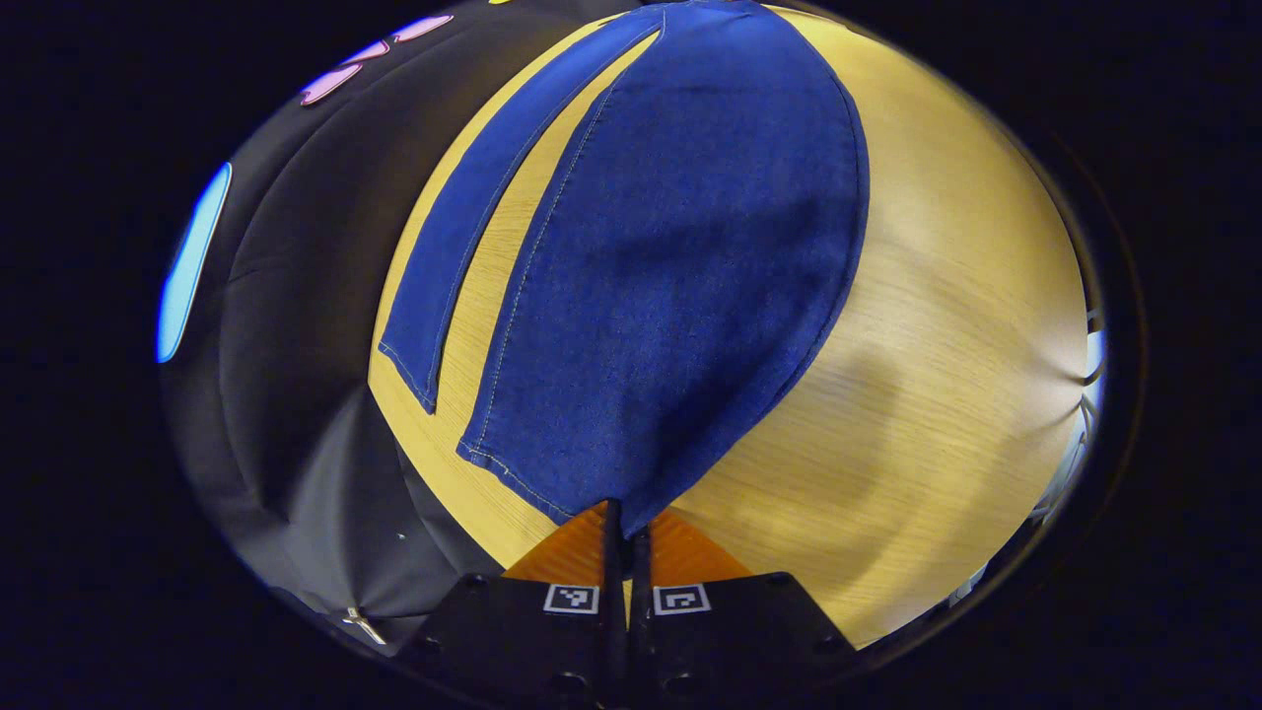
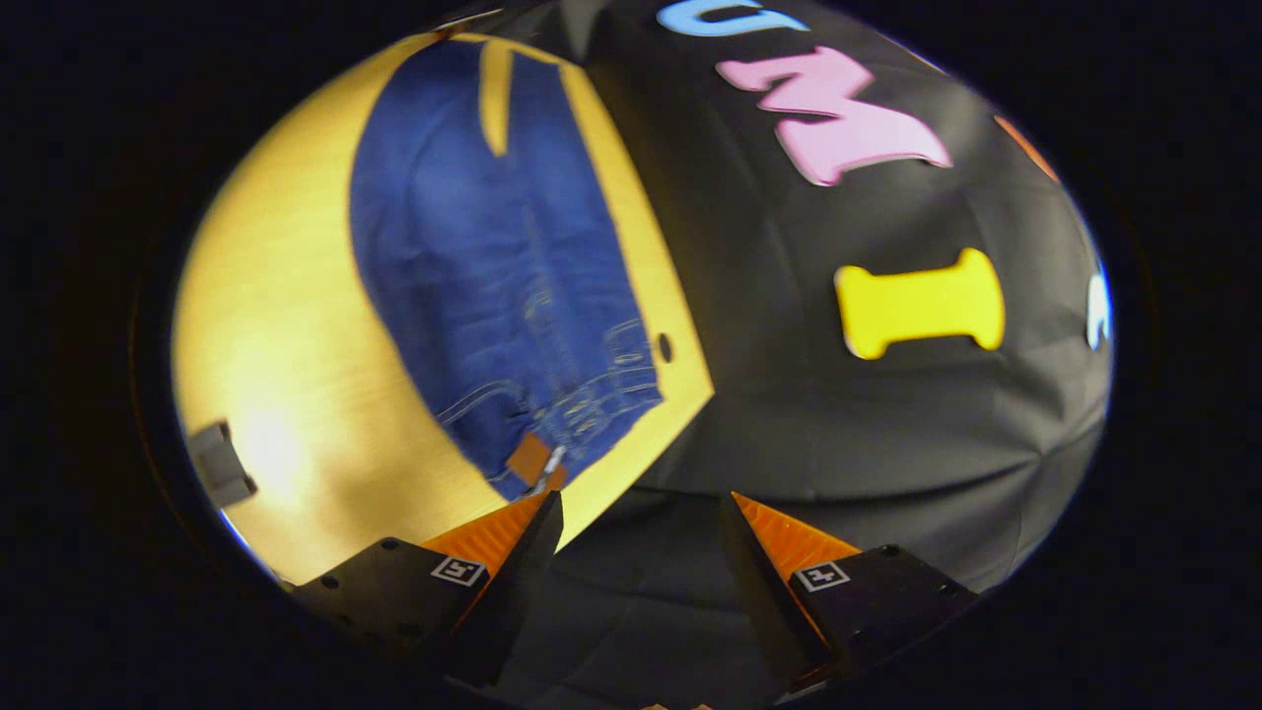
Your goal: Grasp the waist and the cuffs of the jeans and fold them to make the two legs overlap; first hold the waist and fold one-third of the jeans toward the cuffs, then hold the cuffs and fold the remaining one-third in the same direction to finish folding.
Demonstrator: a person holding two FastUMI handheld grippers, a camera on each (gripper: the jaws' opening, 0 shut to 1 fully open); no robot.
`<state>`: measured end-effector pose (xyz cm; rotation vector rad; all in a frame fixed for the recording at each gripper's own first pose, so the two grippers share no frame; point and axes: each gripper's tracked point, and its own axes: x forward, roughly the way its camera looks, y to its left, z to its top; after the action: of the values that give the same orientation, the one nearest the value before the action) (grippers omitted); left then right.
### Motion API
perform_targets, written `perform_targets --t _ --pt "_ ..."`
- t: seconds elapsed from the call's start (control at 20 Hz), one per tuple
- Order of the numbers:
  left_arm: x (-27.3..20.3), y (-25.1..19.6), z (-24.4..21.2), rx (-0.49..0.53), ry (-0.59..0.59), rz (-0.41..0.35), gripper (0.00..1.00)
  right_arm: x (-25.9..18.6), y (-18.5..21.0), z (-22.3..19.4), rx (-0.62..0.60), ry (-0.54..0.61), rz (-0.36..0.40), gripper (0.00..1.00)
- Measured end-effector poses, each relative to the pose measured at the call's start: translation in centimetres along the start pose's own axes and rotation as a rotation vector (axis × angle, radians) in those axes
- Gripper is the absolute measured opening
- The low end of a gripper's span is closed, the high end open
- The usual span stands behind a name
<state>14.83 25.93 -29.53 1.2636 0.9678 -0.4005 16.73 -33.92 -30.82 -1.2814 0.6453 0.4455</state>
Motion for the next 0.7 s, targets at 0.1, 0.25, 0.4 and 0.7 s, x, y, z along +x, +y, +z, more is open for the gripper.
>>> perform_targets --t 0.1,0.25,0.4,0.7 --pt "0.1 0.0 -0.1 -0.004 -0.001 0.001 0.06 2.3 3.1 -1.1 -0.094 0.019 0.09 0.97" --pt "0.1 0.1 0.0 -0.02 -0.011 -0.005 0.06 4.6 5.7 -3.1 -0.14 0.062 0.162 0.97" --pt "0.1 0.0 0.0 -0.024 -0.008 -0.02 0.06 7.1 5.5 -2.6 -0.195 0.051 0.131 0.98" --pt "0.0 0.1 0.1 -0.087 -0.006 -0.007 0.06 10.6 4.6 0.3 -0.241 0.025 0.042 0.89"
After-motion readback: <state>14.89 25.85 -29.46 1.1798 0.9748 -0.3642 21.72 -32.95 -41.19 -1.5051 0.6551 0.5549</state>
